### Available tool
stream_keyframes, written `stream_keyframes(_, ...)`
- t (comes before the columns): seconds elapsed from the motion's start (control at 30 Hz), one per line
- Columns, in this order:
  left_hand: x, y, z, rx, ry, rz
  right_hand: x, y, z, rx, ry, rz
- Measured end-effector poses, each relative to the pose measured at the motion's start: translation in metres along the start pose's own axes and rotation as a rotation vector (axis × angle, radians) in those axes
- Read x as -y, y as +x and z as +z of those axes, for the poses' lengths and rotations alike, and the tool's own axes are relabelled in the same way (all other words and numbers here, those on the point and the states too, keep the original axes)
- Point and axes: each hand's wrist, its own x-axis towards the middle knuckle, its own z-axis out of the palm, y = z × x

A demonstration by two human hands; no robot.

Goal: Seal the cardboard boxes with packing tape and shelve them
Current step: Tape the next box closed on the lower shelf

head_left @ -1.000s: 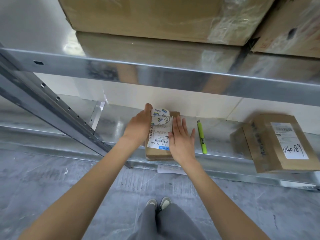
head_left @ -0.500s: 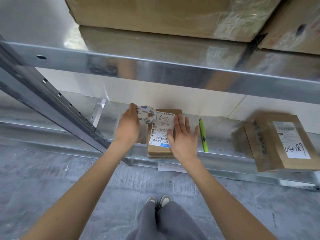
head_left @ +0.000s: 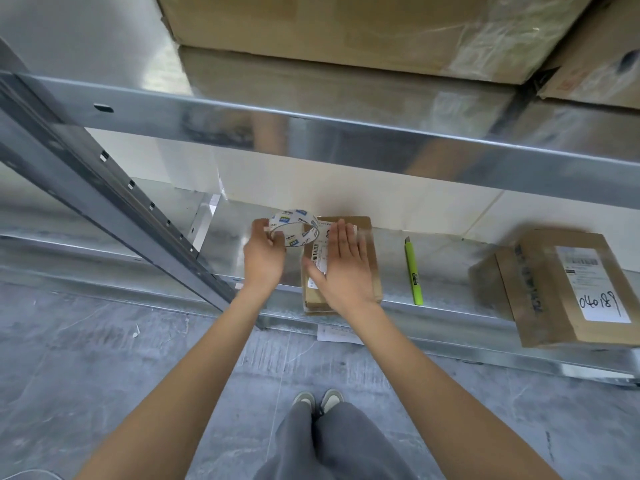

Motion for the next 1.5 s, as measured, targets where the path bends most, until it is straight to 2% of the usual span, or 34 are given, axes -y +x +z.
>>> stream_keyframes(0.07, -0.004, -0.005, 0.009, 0.084, -0.312, -0.237, -0.001, -0.001, 0.001, -0.008, 0.011, 0.005)
stream_keyframes(0.1, -0.005, -0.008, 0.012, 0.113, -0.392, -0.293, -0.001, 0.000, 0.001, -0.004, 0.008, 0.006)
stream_keyframes(0.17, -0.004, -0.011, 0.015, 0.095, -0.403, -0.281, 0.000, 0.001, 0.001, 0.007, -0.004, 0.014)
stream_keyframes(0.3, 0.010, -0.003, 0.008, 0.051, -0.163, -0.143, 0.001, 0.001, 0.000, 0.048, -0.017, 0.034)
stream_keyframes(0.43, 0.048, 0.011, 0.006, 0.015, -0.221, -0.324, 0.003, 0.002, 0.002, 0.074, -0.055, 0.040)
stream_keyframes(0.5, 0.060, 0.016, 0.009, 0.030, -0.295, -0.408, 0.005, 0.001, 0.001, 0.086, -0.060, 0.029)
stream_keyframes(0.63, 0.041, 0.006, 0.019, 0.036, -0.530, -0.535, 0.014, 0.001, 0.000, 0.144, -0.054, 0.079)
stream_keyframes(0.87, 0.041, -0.010, 0.025, 0.255, -0.898, -0.540, 0.008, -0.002, -0.006, 0.064, 0.048, 0.142)
stream_keyframes(0.97, 0.027, -0.027, 0.029, 0.312, -0.836, -0.444, -0.002, -0.008, -0.017, 0.006, 0.233, 0.171)
stream_keyframes(1.03, 0.008, -0.036, 0.033, 0.236, -0.710, -0.375, -0.013, -0.010, -0.023, -0.025, 0.393, 0.185)
stream_keyframes(1.1, -0.013, -0.041, 0.035, 0.112, -0.479, -0.268, -0.020, -0.010, -0.025, -0.100, 0.626, 0.185)
stream_keyframes(1.17, -0.036, -0.047, 0.035, 0.029, -0.165, -0.059, -0.021, -0.009, -0.025, -0.177, 0.832, 0.154)
stream_keyframes(1.27, -0.063, -0.053, 0.042, 0.018, 0.282, 0.236, -0.021, -0.010, -0.034, -0.130, 1.086, 0.260)
stream_keyframes(1.33, -0.072, -0.051, 0.052, 0.071, 0.452, 0.280, -0.024, -0.010, -0.036, -0.126, 1.201, 0.316)
stream_keyframes(1.4, -0.074, -0.049, 0.065, 0.135, 0.511, 0.299, -0.028, -0.010, -0.032, -0.171, 1.266, 0.348)
stream_keyframes(1.5, -0.083, -0.051, 0.074, 0.174, 0.468, 0.351, -0.031, -0.006, -0.027, -0.229, 1.298, 0.394)
